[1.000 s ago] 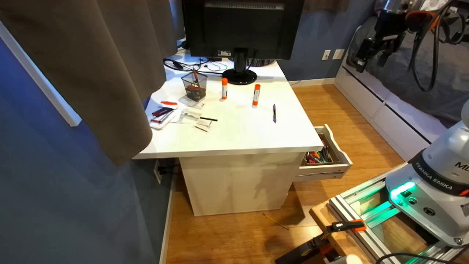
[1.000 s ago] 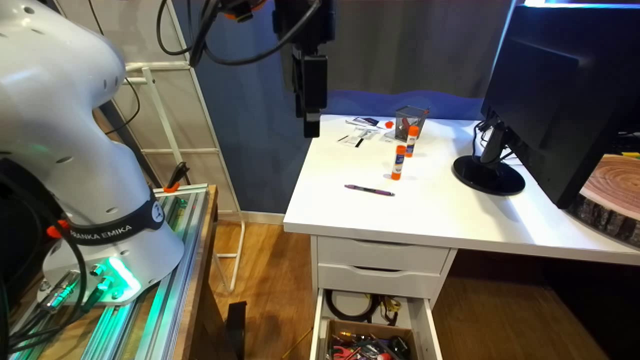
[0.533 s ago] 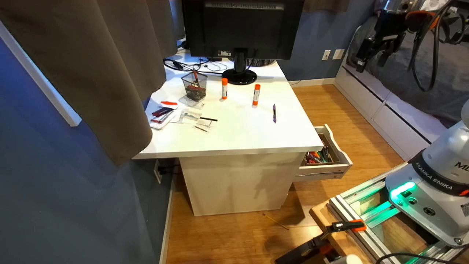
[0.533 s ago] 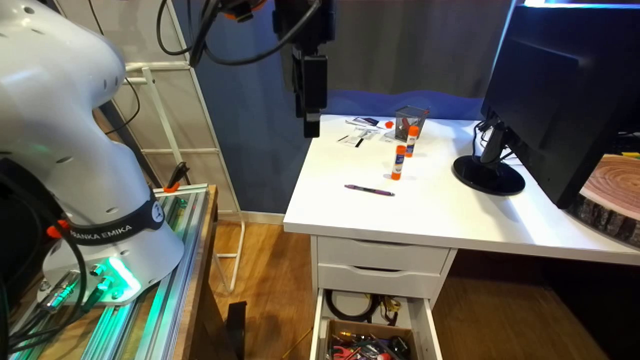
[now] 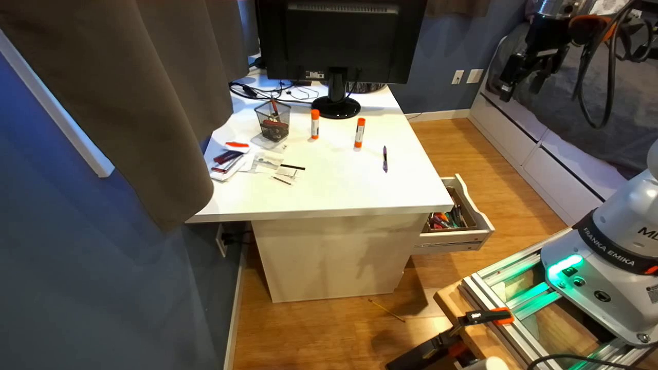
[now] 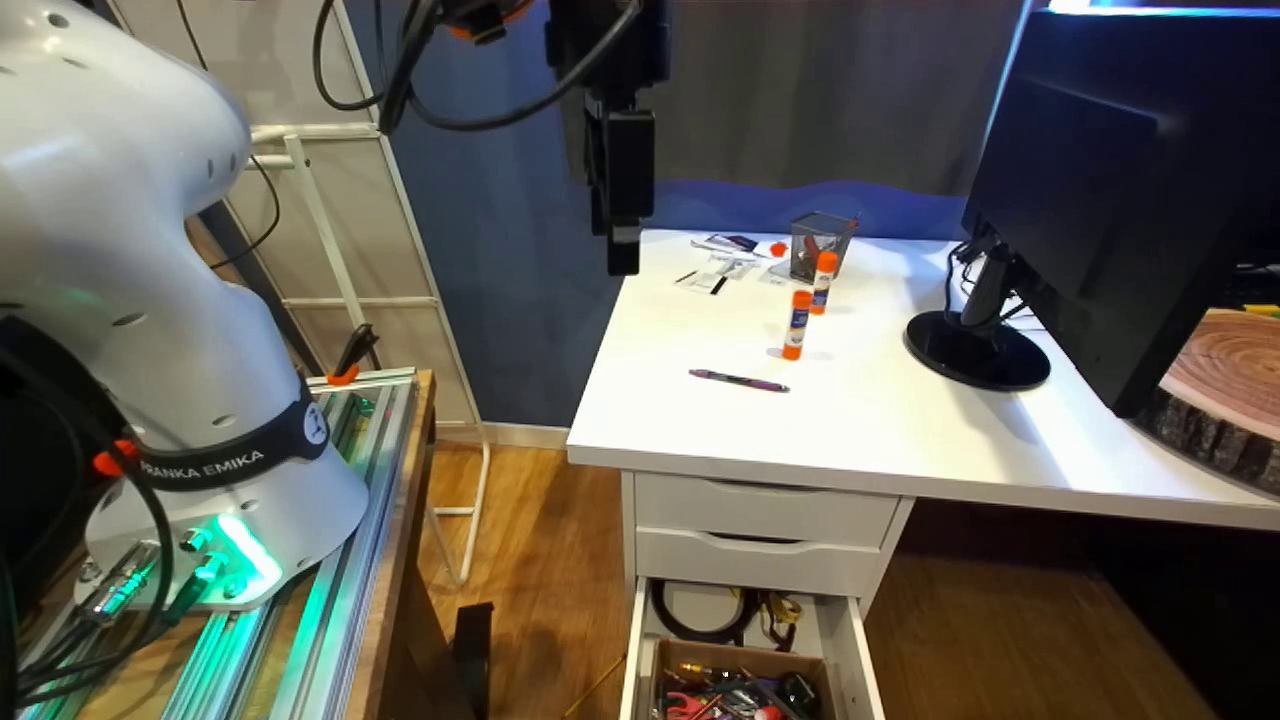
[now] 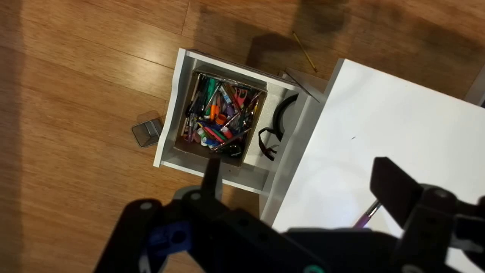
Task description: Take the pen out of the drawer and place it on the counter
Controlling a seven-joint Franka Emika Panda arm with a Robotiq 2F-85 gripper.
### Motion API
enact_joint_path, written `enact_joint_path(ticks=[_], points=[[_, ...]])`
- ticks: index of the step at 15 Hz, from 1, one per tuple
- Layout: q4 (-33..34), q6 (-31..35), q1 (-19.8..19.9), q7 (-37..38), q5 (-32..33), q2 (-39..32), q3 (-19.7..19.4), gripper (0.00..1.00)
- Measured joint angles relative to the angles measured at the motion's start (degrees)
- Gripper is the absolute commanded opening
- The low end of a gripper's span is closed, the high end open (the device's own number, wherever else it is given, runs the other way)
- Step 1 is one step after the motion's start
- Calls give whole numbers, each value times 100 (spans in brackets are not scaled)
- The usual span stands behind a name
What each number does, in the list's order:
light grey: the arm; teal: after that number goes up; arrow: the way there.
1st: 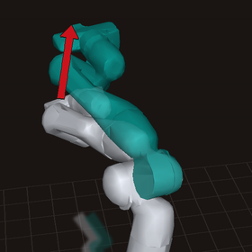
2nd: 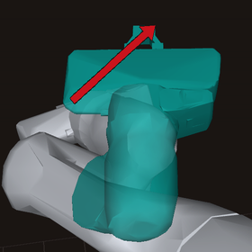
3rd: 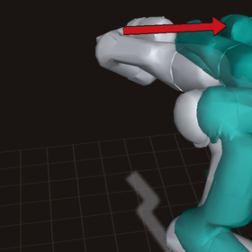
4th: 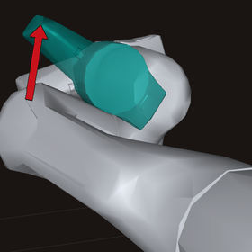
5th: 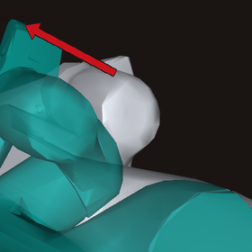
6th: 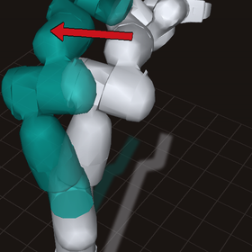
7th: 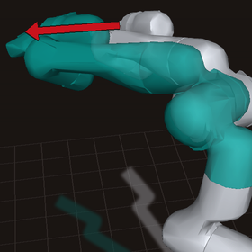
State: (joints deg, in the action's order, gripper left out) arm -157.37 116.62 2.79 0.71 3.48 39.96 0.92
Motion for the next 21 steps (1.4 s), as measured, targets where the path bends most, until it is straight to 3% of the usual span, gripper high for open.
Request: enact_joint_path(ticks=[3, 6, 13, 21], points=[[67, 32, 10, -1, 0, -108, -39, 100], [351, 371, 141, -20, 3, -751, -227, 100], [1250, 1125, 607, -36, 15, -3182, -781, 100], [2504, 1492, 593, 256, 19, -6072, -818, 100]])
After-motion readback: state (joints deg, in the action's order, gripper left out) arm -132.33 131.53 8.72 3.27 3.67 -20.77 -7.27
